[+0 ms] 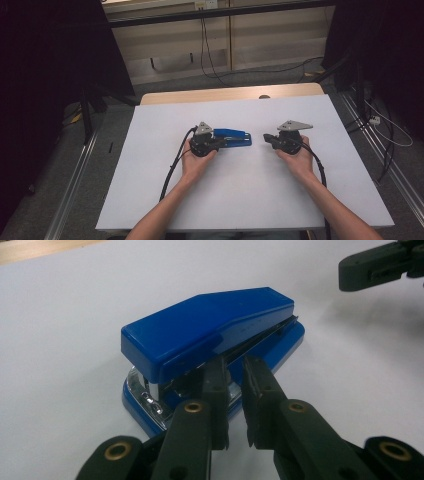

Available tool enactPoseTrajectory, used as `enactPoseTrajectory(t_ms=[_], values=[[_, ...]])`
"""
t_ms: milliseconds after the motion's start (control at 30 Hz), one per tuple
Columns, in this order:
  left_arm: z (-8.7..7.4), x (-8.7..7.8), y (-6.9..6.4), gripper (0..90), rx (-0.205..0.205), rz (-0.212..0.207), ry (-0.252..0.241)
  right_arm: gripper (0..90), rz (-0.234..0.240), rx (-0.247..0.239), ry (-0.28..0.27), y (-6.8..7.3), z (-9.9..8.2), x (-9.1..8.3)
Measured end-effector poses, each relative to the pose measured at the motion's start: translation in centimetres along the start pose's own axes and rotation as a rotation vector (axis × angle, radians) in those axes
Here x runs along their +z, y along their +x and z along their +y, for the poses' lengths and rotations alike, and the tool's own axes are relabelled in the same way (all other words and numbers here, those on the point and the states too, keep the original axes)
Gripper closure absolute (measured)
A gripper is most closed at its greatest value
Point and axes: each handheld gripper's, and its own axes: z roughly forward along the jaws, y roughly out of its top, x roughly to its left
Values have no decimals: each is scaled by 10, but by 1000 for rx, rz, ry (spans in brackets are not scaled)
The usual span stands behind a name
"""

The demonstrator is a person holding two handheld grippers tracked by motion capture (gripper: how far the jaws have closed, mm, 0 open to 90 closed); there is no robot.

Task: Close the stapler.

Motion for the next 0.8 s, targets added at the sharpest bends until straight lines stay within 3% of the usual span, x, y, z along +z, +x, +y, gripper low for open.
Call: enactPoseTrajectory(t_ms=[200, 400, 467, 533, 567, 600, 667, 800], values=[[1, -5, -2, 772, 31, 4, 5, 897, 9, 1, -21, 1, 0, -2], [4, -11, -4, 690, 45, -20, -1, 848, 15, 16, -28, 3, 0, -4], [3, -14, -3, 642, 39, -19, 0, 790, 13, 22, -34, 2, 0, -6], [0, -16, -3, 589, -35, -35, -15, 726, 5, 27, -35, 2, 0, -7], [-2, -17, -3, 558, -51, -31, -18, 692, 1, 29, -37, 2, 0, -8], [-3, -17, -4, 543, -53, -23, -26, 650, 1, 35, -41, 1, -1, -9], [-5, -18, -6, 504, -14, 13, -9, 591, -2, 39, -43, 2, -1, -10], [-7, -23, -7, 366, -12, 38, -21, 488, -7, 34, -43, 3, -2, -12]])
